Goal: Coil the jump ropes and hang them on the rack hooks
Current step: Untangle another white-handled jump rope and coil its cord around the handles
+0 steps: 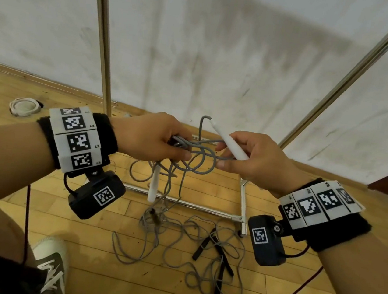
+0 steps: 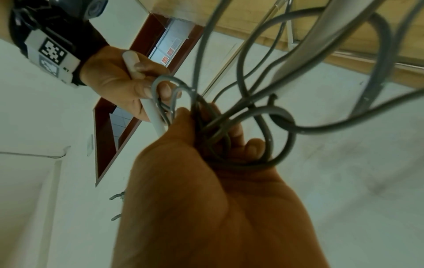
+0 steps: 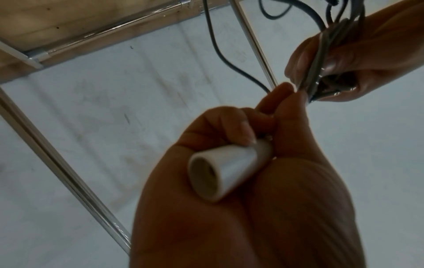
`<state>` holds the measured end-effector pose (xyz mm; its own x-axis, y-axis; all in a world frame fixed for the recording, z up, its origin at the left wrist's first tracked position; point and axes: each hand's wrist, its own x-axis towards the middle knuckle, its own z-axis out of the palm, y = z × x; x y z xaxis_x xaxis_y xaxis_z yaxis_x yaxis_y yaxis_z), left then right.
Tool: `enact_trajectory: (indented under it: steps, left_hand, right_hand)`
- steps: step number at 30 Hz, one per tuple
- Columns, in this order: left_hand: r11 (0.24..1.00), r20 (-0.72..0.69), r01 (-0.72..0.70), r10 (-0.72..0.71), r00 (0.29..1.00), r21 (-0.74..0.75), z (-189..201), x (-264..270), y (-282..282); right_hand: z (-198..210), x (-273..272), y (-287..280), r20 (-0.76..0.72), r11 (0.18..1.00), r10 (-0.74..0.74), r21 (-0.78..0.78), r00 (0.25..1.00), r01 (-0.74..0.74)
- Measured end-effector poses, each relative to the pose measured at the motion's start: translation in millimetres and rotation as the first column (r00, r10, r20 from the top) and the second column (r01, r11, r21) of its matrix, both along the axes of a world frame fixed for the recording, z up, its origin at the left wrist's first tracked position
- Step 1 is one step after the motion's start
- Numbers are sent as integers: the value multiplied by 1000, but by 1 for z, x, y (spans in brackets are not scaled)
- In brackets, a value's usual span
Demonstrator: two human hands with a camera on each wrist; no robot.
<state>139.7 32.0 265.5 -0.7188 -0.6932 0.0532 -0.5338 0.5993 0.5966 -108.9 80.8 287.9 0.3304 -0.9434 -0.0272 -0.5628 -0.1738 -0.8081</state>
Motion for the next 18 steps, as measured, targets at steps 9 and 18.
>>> enact_trajectory:
  steps: [9, 18]
  left_hand:
    - [1000, 79, -21, 22, 997, -16, 0, 4, -2]
    - [997, 163, -37, 27, 986, 63, -7, 13, -6]
  right_hand:
    - [3, 0, -4, -35, 993, -22, -118, 999, 18]
    - [0, -11, -9, -236, 933, -209, -337, 949, 122]
